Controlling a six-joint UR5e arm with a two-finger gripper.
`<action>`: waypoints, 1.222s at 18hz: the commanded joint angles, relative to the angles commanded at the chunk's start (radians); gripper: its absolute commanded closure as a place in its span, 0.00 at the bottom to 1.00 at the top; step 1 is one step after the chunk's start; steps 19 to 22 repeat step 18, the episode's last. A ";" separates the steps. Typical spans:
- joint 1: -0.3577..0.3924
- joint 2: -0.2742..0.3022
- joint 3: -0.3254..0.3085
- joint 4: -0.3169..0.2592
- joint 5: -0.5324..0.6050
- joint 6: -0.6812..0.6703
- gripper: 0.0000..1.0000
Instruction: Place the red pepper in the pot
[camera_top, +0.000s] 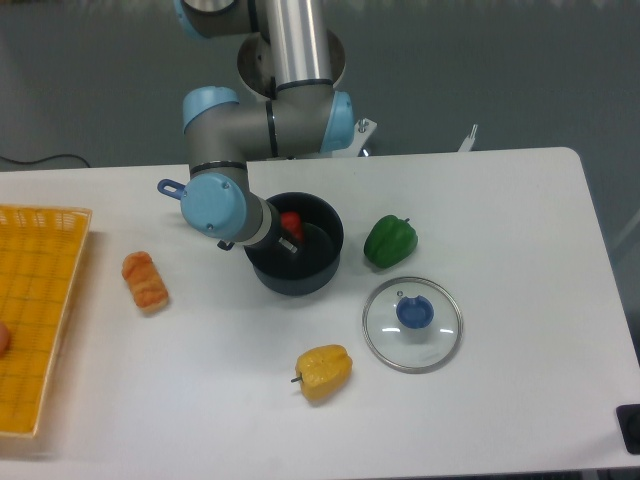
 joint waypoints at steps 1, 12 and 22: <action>0.000 0.000 0.005 -0.002 0.000 0.002 0.18; 0.024 0.009 0.123 0.006 -0.060 -0.031 0.00; 0.046 0.021 0.147 0.063 -0.107 -0.035 0.00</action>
